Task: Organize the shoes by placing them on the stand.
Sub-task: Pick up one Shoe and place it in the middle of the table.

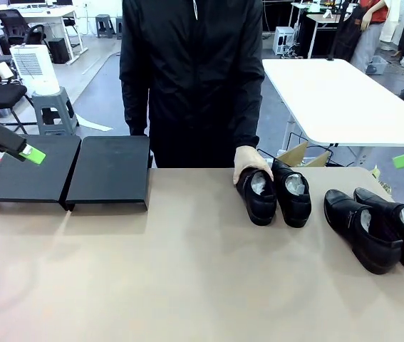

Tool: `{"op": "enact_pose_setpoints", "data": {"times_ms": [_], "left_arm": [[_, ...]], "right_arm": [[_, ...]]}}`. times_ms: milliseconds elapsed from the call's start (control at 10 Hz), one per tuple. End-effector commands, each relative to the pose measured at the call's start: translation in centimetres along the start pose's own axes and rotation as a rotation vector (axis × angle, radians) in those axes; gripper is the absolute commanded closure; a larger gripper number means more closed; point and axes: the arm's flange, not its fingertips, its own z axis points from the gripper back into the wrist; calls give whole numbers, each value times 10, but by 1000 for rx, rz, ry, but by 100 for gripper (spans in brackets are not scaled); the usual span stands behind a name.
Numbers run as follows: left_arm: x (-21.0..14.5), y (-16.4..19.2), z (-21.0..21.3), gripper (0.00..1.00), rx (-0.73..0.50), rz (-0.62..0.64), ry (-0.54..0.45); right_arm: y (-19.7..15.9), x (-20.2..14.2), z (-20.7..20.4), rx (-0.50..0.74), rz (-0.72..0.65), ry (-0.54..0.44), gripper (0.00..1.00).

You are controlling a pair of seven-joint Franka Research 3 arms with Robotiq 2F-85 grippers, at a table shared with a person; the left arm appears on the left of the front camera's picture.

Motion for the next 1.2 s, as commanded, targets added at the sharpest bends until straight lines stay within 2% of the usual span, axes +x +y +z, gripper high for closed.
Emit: {"op": "enact_pose_setpoints", "data": {"times_ms": [0,100,300,600,700,800,1100], "left_arm": [[-1,1,1,0,-15,-8,-9],[-1,1,1,0,-15,-8,-9],[-1,1,1,0,-15,-8,-9],[-1,1,1,0,-15,-8,-9],[-1,1,1,0,-15,-8,-9],[-1,1,1,0,-15,-8,-9],[-1,1,1,0,-15,-8,-9]], "right_arm": [[0,0,0,0,0,0,0],[4,1,-6,-23,-2,37,0],[15,10,-20,-184,17,138,0],[18,16,-36,-314,36,168,0],[18,14,-40,-302,17,180,0],[19,17,-36,-240,55,157,0],[19,17,-38,-263,48,167,0]]}}
